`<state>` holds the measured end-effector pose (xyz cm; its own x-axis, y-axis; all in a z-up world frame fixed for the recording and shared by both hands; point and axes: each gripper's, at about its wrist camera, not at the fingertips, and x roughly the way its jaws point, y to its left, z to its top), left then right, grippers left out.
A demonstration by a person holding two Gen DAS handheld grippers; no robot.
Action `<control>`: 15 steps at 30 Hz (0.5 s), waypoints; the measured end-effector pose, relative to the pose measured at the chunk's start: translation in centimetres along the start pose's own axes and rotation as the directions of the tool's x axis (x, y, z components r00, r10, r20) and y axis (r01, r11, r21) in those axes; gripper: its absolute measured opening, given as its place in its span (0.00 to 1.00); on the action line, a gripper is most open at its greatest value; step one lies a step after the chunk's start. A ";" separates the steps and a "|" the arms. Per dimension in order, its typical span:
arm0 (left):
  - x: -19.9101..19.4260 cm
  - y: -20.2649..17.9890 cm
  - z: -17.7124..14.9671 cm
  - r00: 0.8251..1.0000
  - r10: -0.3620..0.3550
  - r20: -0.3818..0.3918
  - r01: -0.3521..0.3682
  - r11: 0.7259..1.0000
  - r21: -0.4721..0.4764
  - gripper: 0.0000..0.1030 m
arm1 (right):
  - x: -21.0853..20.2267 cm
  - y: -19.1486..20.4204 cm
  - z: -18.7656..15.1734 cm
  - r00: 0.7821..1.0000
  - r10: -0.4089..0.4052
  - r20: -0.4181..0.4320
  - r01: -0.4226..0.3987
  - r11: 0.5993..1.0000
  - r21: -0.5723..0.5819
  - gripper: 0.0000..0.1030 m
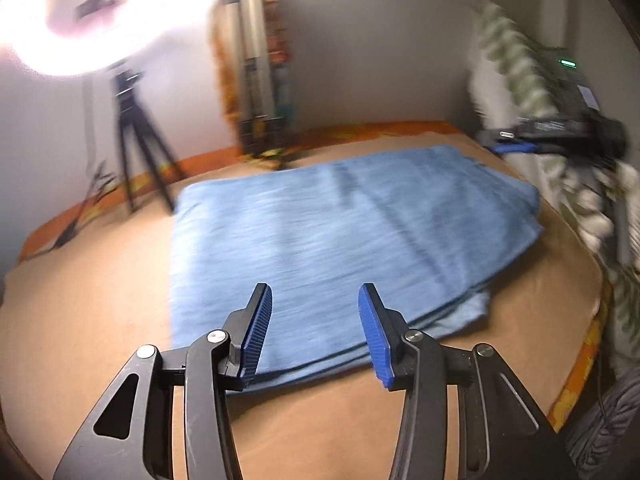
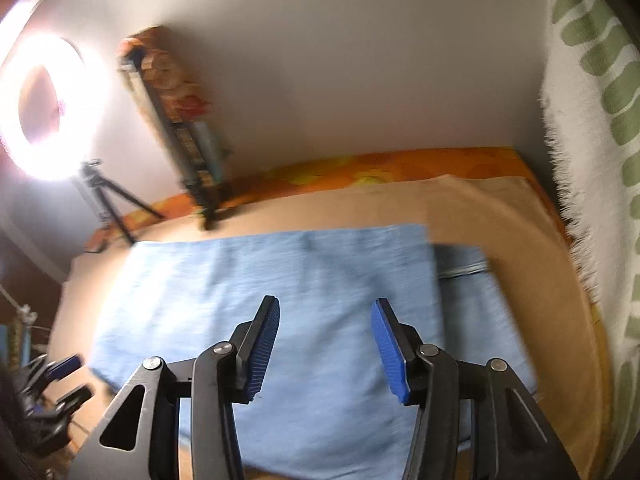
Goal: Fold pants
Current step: 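Open the right tool and release the folded jeans, then move both open tools toward the edge of the folded jeans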
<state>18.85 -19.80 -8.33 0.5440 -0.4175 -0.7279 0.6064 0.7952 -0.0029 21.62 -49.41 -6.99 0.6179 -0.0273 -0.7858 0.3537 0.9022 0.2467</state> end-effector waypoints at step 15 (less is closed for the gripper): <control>1.3 7.9 -2.4 0.997 0.045 -0.070 -0.061 0.962 -0.265 0.58 | -0.2 10.8 -5.3 0.990 0.142 0.008 -0.142 0.989 -0.027 0.63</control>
<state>22.93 -12.94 -10.93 0.5287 -0.3500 -0.7732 0.3962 0.9074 -0.1399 21.60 -37.35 -7.14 0.6676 0.0980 -0.7381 0.2435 0.9081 0.3407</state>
